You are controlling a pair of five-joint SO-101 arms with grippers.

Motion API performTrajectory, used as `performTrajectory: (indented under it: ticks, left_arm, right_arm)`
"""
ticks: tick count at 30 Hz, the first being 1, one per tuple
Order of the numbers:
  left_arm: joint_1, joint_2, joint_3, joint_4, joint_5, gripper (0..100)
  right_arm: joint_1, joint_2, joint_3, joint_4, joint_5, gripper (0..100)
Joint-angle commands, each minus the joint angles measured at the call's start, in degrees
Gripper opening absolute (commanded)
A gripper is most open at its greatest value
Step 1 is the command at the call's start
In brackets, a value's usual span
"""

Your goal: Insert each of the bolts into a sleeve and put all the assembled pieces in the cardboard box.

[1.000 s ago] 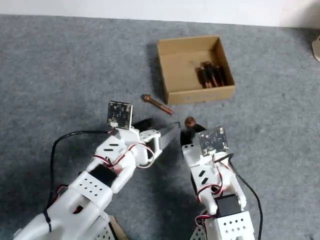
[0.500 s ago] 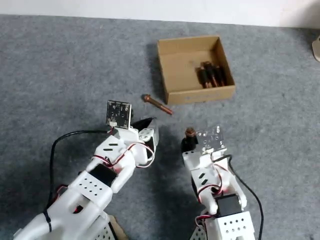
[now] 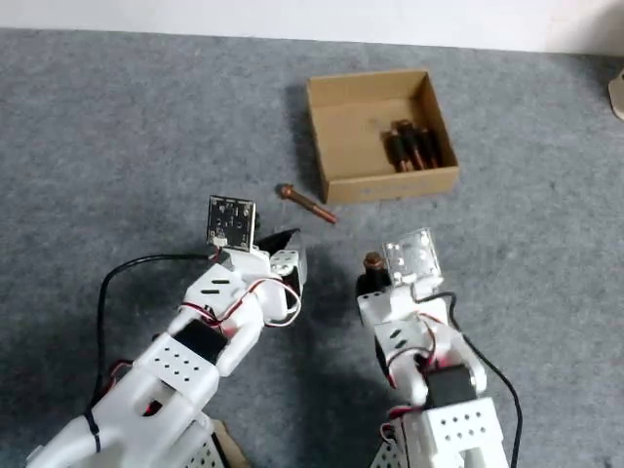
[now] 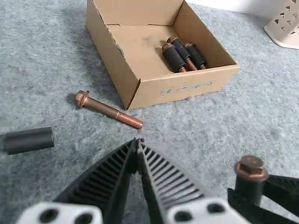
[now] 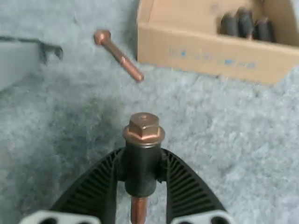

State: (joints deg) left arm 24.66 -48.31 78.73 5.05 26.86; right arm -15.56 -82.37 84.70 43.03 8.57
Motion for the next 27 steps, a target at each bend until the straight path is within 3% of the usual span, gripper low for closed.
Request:
performTrajectory:
  ticks: [1,18,27]
  left_arm:
    - [-0.6,0.0,-1.2,0.2,0.0,1]
    - [-0.2,0.0,0.0,0.1,0.0,1]
    - [-0.2,0.0,0.1,0.2,0.0,1]
  right_arm:
    - [0.7,8.1,-7.4,-4.5,0.0,0.5]
    - [4.5,40.9,-36.8,-4.9,2.6,0.5]
    - [5.1,51.1,-48.1,-4.8,2.8,0.5]
